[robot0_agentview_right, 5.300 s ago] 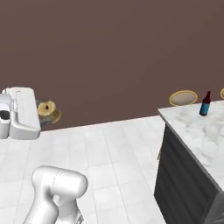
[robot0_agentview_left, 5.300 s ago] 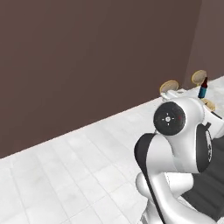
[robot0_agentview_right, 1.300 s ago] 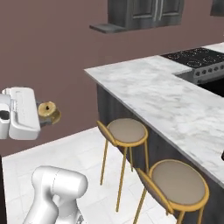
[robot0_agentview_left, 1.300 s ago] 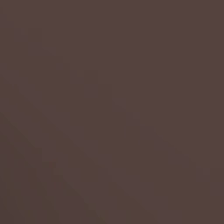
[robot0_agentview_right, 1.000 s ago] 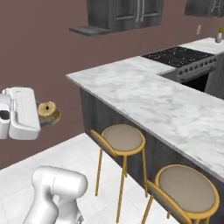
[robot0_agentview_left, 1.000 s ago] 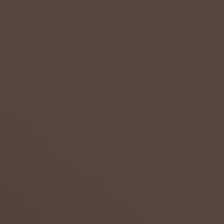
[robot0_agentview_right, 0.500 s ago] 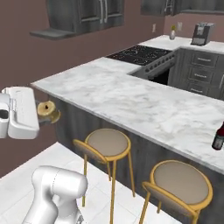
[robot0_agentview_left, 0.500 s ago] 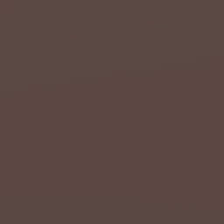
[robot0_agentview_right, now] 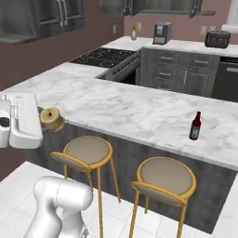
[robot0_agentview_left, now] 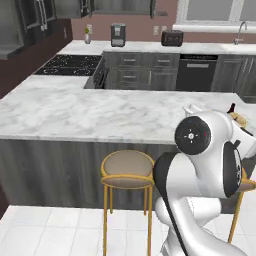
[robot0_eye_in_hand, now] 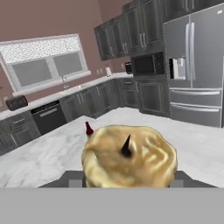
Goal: Get the candle and the beer from the cabinet and move them to the dining counter.
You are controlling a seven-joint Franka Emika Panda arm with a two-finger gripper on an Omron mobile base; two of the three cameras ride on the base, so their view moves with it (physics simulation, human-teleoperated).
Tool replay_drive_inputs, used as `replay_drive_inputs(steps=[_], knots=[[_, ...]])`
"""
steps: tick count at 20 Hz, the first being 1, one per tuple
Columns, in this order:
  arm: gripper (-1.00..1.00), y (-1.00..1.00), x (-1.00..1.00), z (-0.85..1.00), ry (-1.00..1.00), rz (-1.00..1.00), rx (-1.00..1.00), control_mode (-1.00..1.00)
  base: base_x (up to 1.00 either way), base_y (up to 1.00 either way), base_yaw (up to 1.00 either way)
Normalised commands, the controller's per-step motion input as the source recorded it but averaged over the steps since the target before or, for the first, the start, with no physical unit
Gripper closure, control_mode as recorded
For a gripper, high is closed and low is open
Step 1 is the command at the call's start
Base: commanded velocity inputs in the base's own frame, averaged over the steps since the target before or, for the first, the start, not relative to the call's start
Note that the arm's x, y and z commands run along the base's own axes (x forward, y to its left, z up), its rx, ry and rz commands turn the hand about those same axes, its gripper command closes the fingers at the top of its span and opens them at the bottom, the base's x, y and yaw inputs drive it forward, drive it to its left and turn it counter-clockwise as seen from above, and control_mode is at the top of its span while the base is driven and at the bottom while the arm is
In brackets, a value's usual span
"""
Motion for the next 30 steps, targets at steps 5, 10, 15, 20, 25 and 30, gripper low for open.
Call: replay_drive_inputs(steps=[5,10,15,20,25,30], knots=[[1.00,0.00,0.00,0.00,0.00,0.00,0.00,1.00,0.56,0.24,-0.45],[1.00,0.00,0.00,0.00,0.00,0.00,0.00,1.00,0.73,0.47,-0.40],[1.00,0.00,0.00,0.00,0.00,0.00,0.00,1.00,0.70,0.22,-0.30],[1.00,0.00,0.06,-0.01,0.00,0.00,0.00,-1.00,0.29,0.00,-0.03],[1.00,0.00,0.47,-0.13,-0.02,0.00,0.01,-1.00,0.00,0.00,0.00],[1.00,0.00,0.63,-0.17,-0.02,0.00,0.00,-1.00,0.00,0.00,0.00]])
